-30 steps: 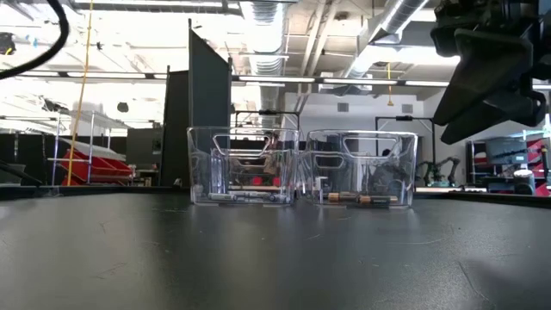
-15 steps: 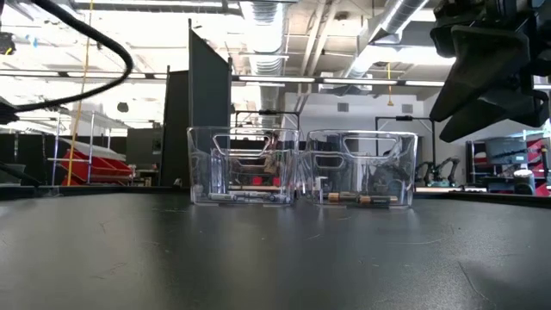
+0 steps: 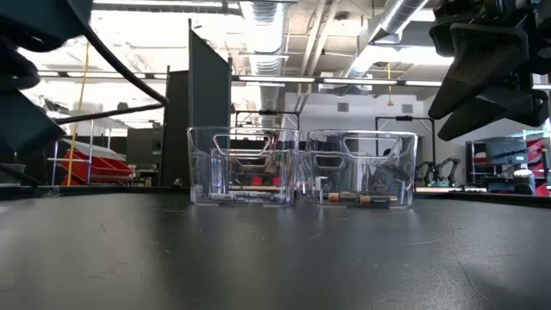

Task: Sort batteries
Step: Put the black battery into the right transparent bin

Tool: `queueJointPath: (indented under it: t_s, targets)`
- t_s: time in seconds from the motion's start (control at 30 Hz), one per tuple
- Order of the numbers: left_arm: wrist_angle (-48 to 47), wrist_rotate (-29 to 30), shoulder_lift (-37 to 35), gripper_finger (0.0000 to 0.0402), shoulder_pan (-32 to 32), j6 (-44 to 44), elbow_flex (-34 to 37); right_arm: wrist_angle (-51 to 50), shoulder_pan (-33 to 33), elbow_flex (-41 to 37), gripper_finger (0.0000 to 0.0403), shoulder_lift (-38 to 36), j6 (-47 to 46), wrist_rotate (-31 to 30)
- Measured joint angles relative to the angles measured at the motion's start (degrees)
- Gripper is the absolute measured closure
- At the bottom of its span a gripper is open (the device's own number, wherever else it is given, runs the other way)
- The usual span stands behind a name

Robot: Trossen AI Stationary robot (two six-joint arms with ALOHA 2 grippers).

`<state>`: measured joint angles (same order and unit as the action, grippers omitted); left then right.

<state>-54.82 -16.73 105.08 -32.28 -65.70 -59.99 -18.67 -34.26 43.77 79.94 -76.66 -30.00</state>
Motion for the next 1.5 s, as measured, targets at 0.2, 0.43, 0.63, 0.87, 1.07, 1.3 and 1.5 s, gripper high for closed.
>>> queueJointPath:
  t_s: [0.2,0.43,0.63,0.87,1.07,1.3,1.5]
  targets:
    - [-1.25,-2.72,0.09,0.0196,1.69,3.26,0.03,-0.06,0.0,0.01,0.023,0.0,0.17,0.0]
    - [-4.15,-5.18,-1.21,0.0194,0.08,2.93,0.05,-0.14,0.0,0.02,0.023,0.0,0.26,0.0]
    - [-7.38,-6.18,-4.09,0.0194,-2.63,0.18,0.03,-0.14,0.0,0.0,0.023,0.0,0.22,0.0]
    - [-6.83,-7.46,-6.01,0.0194,-8.12,-4.43,-0.04,-0.05,0.0,0.01,0.023,0.0,0.17,0.0]
    - [-7.83,-8.43,-6.03,0.0194,-12.94,-4.65,-0.06,-0.03,0.0,0.02,0.023,0.0,0.15,0.0]
    - [-4.3,-8.33,-6.08,0.0197,-14.91,-6.57,4.22,-0.01,0.0,0.02,0.023,0.0,-1.15,0.0]
    - [-2.17,-8.33,-6.08,0.0198,-14.57,-6.55,8.42,0.81,0.0,0.0,0.023,0.0,-1.36,0.0]
